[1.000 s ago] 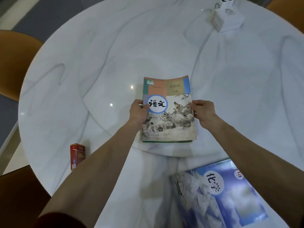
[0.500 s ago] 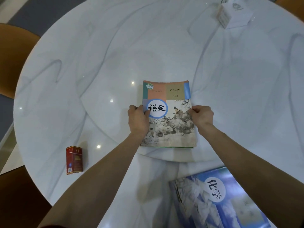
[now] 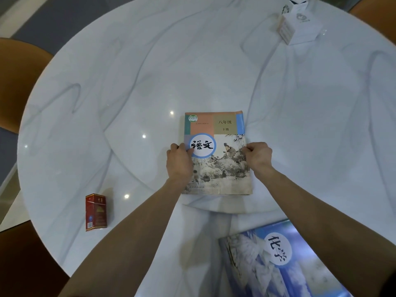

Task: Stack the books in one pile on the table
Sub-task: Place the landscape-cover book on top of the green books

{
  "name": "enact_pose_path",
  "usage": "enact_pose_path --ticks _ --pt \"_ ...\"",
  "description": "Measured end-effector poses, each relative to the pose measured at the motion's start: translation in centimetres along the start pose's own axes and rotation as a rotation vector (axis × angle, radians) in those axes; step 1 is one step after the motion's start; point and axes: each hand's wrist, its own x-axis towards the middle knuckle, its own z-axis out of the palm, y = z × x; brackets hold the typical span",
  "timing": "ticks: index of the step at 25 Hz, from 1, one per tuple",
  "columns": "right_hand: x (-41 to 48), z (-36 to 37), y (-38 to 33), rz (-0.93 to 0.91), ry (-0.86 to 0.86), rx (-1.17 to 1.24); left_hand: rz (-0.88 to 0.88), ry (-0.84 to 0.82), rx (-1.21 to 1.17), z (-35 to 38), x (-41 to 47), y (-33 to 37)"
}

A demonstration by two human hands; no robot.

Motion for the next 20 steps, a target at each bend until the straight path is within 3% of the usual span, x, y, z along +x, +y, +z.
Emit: enact_pose_path --ticks 8,10,14,20 --pt "-0.5 -0.6 -0.8 0.072 -0.037 -0.089 0.049 -0.128 0.147 -1.2 0.7 -0.3" --pt "-1.6 -1.2 -0.5 0.034 -0.044 -0.136 0.082 -0.092 0.225 -1.7 0.1 -0.3" --pt "-4.5 -2.2 0.8 -0.034 -0.001 -0.297 0.251 0.021 0.324 -2.4 -1.6 1.0" --pt "-9.2 -4.3 3.7 -0.228 0.026 -0.601 0.57 -0.114 0.321 -2.4 -5.7 4.3"
